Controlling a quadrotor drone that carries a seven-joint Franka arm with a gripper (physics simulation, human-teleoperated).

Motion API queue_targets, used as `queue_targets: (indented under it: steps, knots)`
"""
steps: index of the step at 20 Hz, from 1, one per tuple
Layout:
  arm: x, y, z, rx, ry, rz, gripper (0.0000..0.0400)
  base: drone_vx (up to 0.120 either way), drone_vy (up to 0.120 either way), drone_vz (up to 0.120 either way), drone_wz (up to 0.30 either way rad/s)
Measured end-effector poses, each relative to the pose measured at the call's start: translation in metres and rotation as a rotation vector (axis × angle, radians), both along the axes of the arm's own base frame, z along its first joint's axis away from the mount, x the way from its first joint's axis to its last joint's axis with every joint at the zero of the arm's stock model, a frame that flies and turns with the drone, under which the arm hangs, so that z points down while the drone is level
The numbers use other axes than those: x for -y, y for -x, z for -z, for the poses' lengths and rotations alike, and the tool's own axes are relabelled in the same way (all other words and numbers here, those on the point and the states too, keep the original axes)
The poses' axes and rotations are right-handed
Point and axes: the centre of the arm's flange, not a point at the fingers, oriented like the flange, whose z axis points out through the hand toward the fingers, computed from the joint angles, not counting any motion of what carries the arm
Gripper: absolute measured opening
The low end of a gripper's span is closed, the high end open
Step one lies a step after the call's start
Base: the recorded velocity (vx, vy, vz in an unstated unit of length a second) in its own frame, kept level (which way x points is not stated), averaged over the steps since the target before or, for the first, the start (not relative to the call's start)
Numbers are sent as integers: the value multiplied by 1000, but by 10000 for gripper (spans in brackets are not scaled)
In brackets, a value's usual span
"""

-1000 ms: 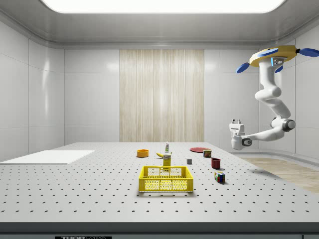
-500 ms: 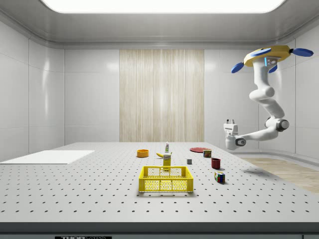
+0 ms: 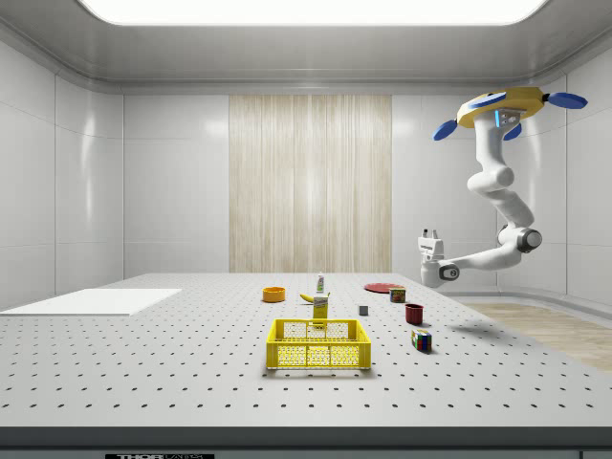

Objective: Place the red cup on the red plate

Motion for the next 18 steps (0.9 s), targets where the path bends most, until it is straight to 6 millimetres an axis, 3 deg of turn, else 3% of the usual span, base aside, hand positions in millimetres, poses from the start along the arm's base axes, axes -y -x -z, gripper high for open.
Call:
queue_targets:
  steps: [6,11,15,18]
  knots:
    - [-8,0,1,4,83,2,400,120,0,0,0]
    - [-25,1,4,8,254,7,400,120,0,0,0]
    - [-50,1,17,10,534,15,400,120,0,0,0]
    - [-75,0,40,10,878,24,400,120,0,-93,0]
